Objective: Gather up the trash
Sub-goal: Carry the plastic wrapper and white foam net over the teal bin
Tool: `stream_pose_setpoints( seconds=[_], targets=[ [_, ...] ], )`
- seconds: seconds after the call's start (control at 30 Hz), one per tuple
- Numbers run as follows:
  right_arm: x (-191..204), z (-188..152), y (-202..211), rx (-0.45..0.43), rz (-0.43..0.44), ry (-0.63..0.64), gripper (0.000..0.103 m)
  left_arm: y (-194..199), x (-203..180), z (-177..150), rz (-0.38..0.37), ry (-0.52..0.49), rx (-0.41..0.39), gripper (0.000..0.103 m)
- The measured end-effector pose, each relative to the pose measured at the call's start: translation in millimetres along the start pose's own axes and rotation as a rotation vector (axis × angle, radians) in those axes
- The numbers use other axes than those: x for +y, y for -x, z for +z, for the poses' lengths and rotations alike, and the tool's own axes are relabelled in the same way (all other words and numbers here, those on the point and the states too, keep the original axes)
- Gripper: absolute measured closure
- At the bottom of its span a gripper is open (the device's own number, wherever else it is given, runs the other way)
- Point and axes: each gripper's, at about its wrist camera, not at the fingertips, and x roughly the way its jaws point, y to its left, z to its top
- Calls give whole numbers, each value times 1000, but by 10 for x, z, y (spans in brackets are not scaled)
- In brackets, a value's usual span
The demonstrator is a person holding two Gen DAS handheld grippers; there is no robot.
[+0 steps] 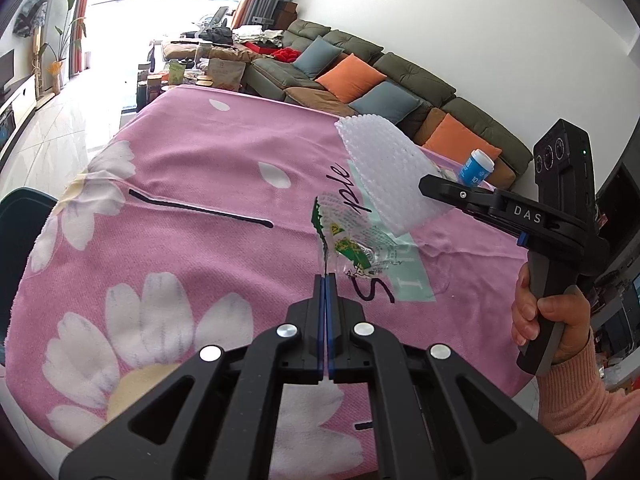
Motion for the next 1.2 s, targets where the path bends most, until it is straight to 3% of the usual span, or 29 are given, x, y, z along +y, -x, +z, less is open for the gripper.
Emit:
stream_pose_setpoints(
  seconds=[1.2],
  targets=[
    [543, 14, -291, 35, 129, 92, 91, 722, 299, -90, 137, 34, -129, 102]
  ],
)
